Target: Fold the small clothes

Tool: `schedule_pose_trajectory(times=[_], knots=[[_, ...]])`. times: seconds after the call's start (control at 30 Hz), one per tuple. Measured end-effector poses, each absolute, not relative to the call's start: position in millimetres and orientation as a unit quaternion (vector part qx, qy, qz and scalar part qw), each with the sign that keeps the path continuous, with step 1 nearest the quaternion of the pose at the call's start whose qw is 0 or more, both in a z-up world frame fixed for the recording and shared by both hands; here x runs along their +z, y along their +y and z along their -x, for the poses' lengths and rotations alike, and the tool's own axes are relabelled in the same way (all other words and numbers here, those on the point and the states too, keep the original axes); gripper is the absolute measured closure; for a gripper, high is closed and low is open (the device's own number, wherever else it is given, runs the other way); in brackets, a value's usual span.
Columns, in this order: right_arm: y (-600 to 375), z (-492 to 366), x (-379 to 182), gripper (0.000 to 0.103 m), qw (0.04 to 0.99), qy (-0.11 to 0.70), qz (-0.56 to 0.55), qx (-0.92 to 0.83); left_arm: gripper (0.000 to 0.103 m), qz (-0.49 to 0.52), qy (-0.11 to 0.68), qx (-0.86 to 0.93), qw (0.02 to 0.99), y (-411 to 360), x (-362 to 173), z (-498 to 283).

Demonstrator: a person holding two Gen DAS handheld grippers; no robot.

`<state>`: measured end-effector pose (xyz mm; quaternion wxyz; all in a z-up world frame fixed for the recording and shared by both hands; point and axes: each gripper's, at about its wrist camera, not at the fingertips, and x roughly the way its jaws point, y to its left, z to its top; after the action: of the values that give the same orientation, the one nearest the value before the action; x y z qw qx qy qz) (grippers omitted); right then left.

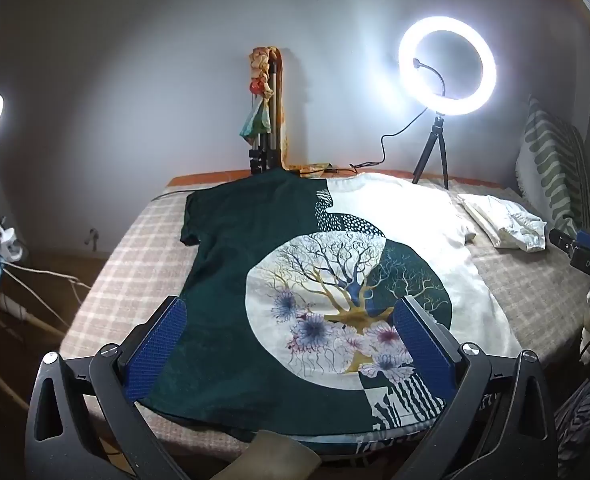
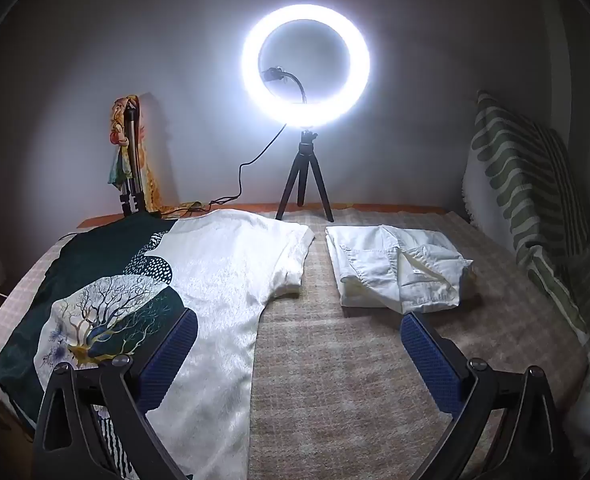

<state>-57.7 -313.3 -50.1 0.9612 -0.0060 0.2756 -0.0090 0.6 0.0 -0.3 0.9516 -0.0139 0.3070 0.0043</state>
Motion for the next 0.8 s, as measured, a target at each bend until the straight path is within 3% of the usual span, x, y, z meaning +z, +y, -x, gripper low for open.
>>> schedule_pose_trajectory(times=[0.8], knots=[[-311.2, 57.1, -48.7, 0.0, 0.962, 0.271, 0.009, -0.007, 0.0, 0.02, 0.292, 0.012, 0.956, 2.9, 11.0, -5.4]])
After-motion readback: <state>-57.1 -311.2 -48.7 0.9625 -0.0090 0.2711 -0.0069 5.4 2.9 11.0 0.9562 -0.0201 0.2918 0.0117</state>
